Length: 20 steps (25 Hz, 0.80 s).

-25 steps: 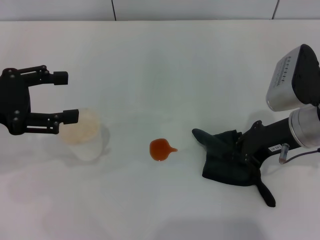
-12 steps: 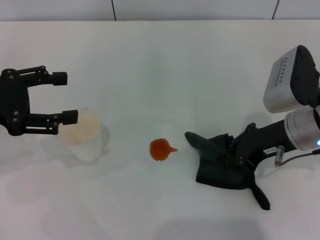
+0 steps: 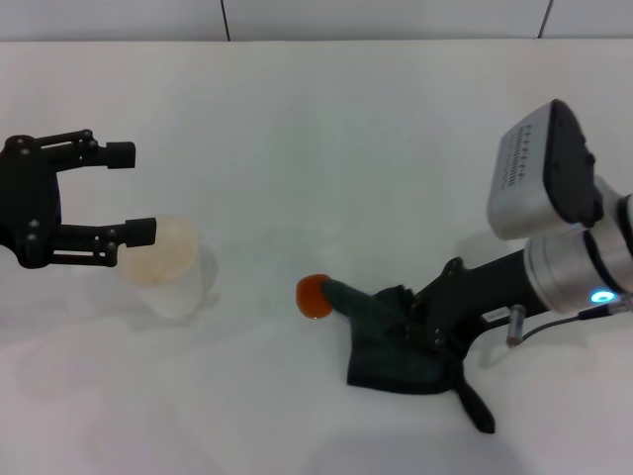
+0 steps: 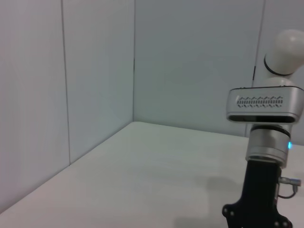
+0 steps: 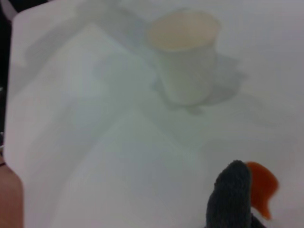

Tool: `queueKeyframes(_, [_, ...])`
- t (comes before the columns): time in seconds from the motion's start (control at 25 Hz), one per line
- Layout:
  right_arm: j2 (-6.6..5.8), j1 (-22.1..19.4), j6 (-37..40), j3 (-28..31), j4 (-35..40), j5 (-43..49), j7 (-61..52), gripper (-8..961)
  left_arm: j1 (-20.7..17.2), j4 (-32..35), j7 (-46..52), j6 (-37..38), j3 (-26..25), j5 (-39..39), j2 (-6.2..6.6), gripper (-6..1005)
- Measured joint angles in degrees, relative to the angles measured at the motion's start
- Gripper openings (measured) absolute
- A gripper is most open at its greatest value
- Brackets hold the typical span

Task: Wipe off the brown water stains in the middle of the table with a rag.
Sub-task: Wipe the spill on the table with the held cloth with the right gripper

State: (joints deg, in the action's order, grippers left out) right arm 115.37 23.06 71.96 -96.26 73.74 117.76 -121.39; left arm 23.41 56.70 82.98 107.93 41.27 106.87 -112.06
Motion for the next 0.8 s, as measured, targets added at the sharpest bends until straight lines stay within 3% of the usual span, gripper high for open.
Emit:
queueKeyframes(0.32, [0.06, 0.3, -1.8, -5.0, 0.0, -4.5, 1.4, 90, 0.4, 0.0, 0.3, 0.0, 0.0, 0.0, 0.00, 893])
queueKeyframes(0.8, [0.55, 4.9, -7.5, -12.0, -4.4, -7.2, 0.9, 89, 0.5, 1.5, 0.5, 0.0, 0.0, 0.0, -0.59, 892])
